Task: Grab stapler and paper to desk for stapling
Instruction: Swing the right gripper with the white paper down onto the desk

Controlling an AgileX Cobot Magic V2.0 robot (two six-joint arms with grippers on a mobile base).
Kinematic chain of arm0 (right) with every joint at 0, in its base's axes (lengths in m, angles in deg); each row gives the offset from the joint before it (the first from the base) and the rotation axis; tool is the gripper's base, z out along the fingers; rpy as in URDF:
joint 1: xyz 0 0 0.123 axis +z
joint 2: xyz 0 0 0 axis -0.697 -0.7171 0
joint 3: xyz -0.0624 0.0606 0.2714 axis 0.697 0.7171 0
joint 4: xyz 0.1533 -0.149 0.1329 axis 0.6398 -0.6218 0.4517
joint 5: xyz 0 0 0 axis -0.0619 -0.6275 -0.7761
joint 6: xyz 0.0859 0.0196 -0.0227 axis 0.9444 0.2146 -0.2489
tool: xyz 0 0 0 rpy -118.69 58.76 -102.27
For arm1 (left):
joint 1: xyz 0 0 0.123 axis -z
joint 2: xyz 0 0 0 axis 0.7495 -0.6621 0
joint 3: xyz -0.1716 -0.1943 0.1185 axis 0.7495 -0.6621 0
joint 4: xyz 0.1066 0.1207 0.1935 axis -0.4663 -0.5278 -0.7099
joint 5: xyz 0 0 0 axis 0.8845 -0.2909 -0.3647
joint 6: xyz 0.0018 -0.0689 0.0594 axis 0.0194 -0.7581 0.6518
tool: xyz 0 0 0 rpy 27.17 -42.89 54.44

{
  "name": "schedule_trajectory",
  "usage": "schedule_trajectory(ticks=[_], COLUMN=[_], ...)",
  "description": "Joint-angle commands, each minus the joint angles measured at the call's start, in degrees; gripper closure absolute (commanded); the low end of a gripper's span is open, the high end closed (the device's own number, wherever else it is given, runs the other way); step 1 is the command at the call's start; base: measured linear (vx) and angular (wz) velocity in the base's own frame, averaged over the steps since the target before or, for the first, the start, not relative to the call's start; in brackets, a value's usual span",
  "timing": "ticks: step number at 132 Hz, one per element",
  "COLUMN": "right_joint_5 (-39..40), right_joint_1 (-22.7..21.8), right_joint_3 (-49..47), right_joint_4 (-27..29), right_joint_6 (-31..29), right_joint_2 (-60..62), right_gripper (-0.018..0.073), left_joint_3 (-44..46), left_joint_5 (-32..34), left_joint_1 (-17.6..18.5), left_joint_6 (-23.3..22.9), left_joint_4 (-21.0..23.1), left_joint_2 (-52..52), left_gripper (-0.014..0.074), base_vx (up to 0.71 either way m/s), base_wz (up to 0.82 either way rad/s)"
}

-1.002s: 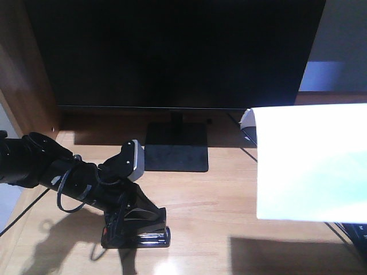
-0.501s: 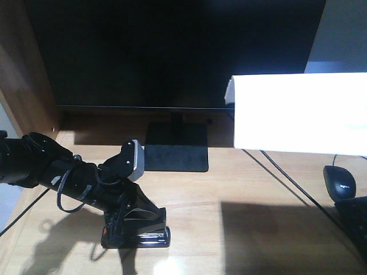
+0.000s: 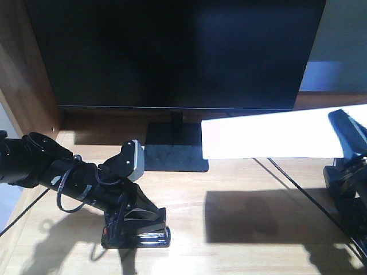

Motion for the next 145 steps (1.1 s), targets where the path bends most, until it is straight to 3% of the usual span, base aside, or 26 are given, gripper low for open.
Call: schedule_trajectory(ticks=[1, 16, 36, 54, 70, 94, 109, 145], right_joint_5=[11.26, 11.26, 11.26, 11.26, 11.26, 11.26, 11.26, 11.20], right_joint_1=[-5.17, -14.49, -24.15, -26.25, -26.25, -26.25, -25.28, -13.36], right_joint_3=[-1.71, -3.47, -10.90, -17.14, -20.70, -21.26, -21.26, -21.26], right_joint_4=[-5.84, -17.88, -42.28, -57.62, -67.39, -76.43, -79.33, -79.30], right_joint_6=[2.40, 8.03, 17.35, 23.71, 27.04, 27.57, 27.63, 27.26], right_joint_2=[-1.53, -3.77, -6.81, -9.31, -10.78, -10.93, -10.93, -10.93], right_gripper=[0.0561, 0.0561, 0.0561, 0.0561, 0.0561, 0.0561, 0.0561, 0.0561], left_joint_3=[1.18, 1.18, 1.18, 1.18, 1.18, 1.18, 1.18, 1.18], left_joint_5=[-2.36, -2.36, -2.36, -2.36, -2.36, -2.30, -2.30, -2.30], left_joint_1=[0.24, 0.24, 0.24, 0.24, 0.24, 0.24, 0.24, 0.24], left_joint_6=[-0.42, -0.42, -0.42, -0.42, -0.42, -0.42, -0.42, -0.42], left_joint_4=[2.66, 2.66, 2.66, 2.66, 2.66, 2.66, 2.66, 2.66], left_joint_2=[2.40, 2.40, 2.40, 2.40, 2.40, 2.40, 2.40, 2.40], left_gripper=[0.0603, 0.0603, 0.0603, 0.0603, 0.0603, 0.0603, 0.0603, 0.0603], base_vx=[0.00, 0.00, 0.00, 0.00, 0.00, 0.00, 0.00, 0.00], base_wz=[0.00, 0.00, 0.00, 0.00, 0.00, 0.00, 0.00, 0.00])
